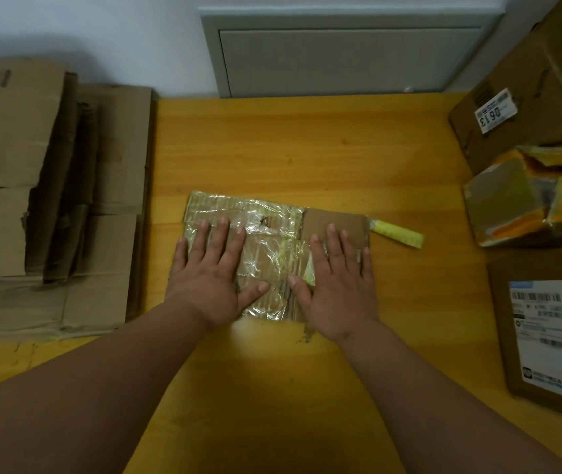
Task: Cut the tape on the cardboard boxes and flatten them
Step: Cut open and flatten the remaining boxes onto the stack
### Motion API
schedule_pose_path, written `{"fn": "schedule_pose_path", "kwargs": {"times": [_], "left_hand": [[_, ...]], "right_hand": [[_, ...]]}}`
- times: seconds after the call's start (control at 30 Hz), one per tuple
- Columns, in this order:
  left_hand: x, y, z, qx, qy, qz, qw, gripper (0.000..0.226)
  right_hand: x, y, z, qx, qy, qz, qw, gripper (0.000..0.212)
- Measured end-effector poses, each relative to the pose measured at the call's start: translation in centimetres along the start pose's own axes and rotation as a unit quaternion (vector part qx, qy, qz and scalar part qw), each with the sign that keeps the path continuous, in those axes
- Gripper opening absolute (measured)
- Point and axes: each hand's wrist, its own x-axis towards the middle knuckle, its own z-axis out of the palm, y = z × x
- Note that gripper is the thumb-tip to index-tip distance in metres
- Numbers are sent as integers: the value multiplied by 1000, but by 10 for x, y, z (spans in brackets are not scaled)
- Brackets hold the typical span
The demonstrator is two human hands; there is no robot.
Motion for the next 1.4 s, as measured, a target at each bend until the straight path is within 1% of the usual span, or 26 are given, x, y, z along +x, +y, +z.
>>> {"fn": "schedule_pose_path", "kwargs": {"times": [0.1,0.2,0.27,0.3,0.37,0.4,0.43,0.53,0.6,0.73,0.8,0.83,0.93,1.0,1.07,1.13,1.2,1.23,1.27,1.3,1.33,1.37,1.4], "left_hand": [[6,-6,-11,54,15,20,998,99],[11,-9,-19,103,31,56,993,91],[12,-8,-22,84,55,50,994,79],[11,-7,-24,62,75,38,995,71],[8,-1,-24,18,100,3,995,59],[7,2,-23,4,92,-15,996,59],[5,6,-20,-3,72,-29,997,66],[0,10,-13,13,1,-35,999,107],[-1,7,-11,19,-25,-30,999,117],[2,5,-12,-10,-44,-18,999,116],[4,3,-13,-12,-38,-10,999,115],[4,2,-14,-16,-32,-9,999,115],[2,0,-14,-48,-8,-25,998,114],[-3,0,-14,-89,4,-57,994,112],[-9,-1,-17,-139,12,-90,986,110],[-17,-2,-22,-185,37,-103,977,108],[-24,-3,-30,-238,83,-120,960,107],[-26,-4,-35,-275,103,-143,945,108],[-28,-4,-40,-325,110,-174,923,109],[-29,-5,-46,-393,102,-206,890,109],[-31,-7,-53,-469,86,-230,848,106],[-32,-9,-59,-536,64,-242,806,99],[-34,-11,-65,-578,47,-244,777,89]], "right_hand": [[-9,-5,-4,29,8,11,999,82],[-25,-24,-5,47,4,60,997,86],[-31,-38,-8,43,20,89,995,83],[-31,-41,-11,32,43,87,995,77],[-25,-39,-15,21,94,61,994,64],[-21,-35,-16,19,99,46,994,62],[-17,-30,-17,17,86,34,996,65],[-6,-20,-15,20,11,10,1000,75],[-2,-20,-18,60,6,14,998,78],[14,-28,-34,152,37,105,982,77],[26,-31,-45,190,18,149,970,75],[31,-31,-49,203,4,156,967,70],[37,-31,-60,253,-39,138,957,41],[34,-35,-64,296,-36,114,948,31],[29,-40,-65,314,-17,91,945,22],[21,-44,-67,335,-4,85,938,18],[15,-48,-69,391,3,99,915,29],[12,-50,-72,424,9,113,898,36],[11,-52,-76,454,16,127,882,43],[11,-54,-80,478,21,137,867,48],[12,-57,-83,500,23,143,854,51],[13,-60,-87,517,19,146,843,52],[14,-63,-90,529,13,147,836,52]]}}
